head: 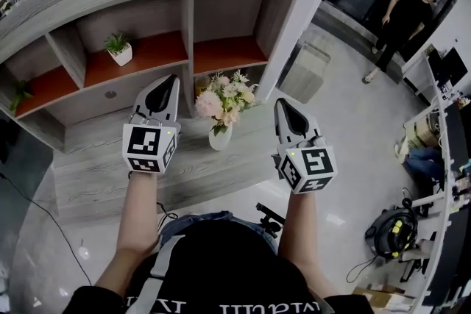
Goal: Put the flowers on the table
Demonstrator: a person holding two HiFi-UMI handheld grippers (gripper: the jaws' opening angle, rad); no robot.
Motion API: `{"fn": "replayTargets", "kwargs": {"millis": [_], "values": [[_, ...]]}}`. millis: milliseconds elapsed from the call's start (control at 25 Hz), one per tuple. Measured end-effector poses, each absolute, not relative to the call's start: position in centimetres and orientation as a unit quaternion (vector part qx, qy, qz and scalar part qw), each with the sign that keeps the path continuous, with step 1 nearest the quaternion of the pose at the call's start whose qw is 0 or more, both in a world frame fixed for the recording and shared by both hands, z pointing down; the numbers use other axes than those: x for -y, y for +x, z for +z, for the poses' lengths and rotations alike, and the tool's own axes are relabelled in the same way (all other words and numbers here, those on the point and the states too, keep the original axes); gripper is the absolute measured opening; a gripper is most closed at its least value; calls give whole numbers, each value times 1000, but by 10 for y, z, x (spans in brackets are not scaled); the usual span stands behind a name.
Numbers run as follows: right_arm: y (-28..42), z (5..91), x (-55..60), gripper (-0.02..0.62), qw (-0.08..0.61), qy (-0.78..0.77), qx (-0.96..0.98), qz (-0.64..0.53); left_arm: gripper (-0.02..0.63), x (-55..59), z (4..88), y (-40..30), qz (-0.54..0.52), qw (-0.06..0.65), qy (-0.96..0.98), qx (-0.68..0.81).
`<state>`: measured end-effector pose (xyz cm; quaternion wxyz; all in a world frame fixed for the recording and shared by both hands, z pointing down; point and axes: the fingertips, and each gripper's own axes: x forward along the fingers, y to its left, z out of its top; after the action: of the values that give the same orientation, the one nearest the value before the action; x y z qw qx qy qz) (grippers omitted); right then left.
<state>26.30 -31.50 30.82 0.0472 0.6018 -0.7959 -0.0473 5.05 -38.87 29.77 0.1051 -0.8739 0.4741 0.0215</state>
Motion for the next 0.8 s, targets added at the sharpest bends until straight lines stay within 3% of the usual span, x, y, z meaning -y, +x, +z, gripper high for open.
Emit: {"fn": "replayTargets", "kwargs": {"millis": [360,800], "values": [[260,270,309,15,12,607,792,-62,11,381,265,58,30,142,-878,-457],[258,267,307,14,21,621,781,-64,11,374,256,54,39,149,-877,-455]]}}
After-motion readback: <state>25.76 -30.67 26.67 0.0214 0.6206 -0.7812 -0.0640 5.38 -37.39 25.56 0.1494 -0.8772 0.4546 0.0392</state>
